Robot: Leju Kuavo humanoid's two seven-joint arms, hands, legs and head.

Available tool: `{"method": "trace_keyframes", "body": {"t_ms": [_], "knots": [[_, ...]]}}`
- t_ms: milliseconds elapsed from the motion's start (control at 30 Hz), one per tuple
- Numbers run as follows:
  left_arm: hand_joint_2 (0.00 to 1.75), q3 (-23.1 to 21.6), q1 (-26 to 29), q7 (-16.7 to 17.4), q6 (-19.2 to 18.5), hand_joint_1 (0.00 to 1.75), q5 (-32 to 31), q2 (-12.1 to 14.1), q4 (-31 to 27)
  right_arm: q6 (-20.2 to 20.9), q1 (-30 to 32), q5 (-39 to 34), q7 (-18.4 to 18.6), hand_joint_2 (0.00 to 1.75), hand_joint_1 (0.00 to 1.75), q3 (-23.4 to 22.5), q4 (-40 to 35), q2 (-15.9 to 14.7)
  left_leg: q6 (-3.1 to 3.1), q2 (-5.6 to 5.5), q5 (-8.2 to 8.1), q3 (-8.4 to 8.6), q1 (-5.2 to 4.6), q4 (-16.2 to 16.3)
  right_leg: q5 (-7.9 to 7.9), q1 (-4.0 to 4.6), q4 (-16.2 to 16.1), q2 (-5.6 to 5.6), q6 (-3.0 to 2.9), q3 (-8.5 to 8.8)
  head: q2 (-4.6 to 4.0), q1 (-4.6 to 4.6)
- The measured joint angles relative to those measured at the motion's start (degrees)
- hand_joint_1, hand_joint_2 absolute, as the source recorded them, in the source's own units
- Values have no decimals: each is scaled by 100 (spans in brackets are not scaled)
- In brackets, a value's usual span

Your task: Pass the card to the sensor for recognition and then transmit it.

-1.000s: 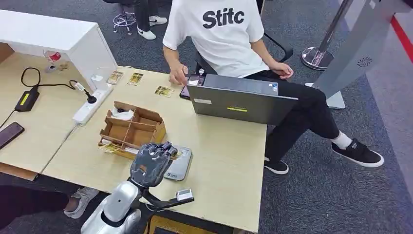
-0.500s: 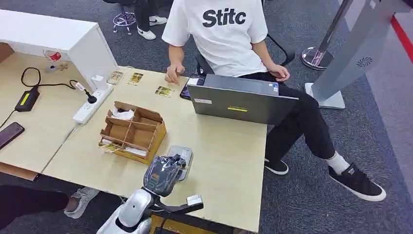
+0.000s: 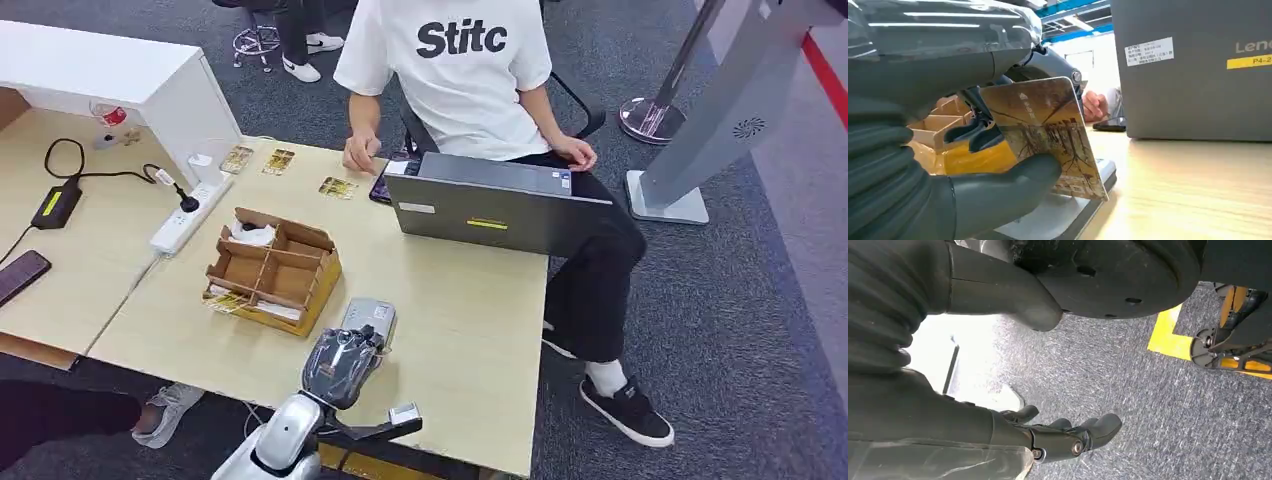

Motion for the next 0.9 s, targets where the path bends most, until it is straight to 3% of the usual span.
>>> {"method": "trace_keyframes", "body": {"t_ms": [367, 733, 900], "knots": [[175, 564, -126, -7, -393, 175, 288, 236, -1735, 13, 3, 98, -2, 175, 0, -7, 9, 0, 6, 0, 4, -1, 1, 0, 0, 0, 1, -2, 0, 1, 0, -2], [175, 695, -113, -7, -363, 175, 347, 315, -2196, 15, 2, 107, -4, 175, 0, -11, 9, 0, 6, -1, 4, -1, 1, 0, 0, -1, 1, -3, 0, 3, 0, -2], [175, 1052, -119, -33, -550, 175, 564, 400, -2655, 20, 4, 157, -11, 175, 0, -20, 9, 0, 6, 1, 4, 0, 2, 0, 0, 1, 1, 0, 0, 2, 0, -2]]}}
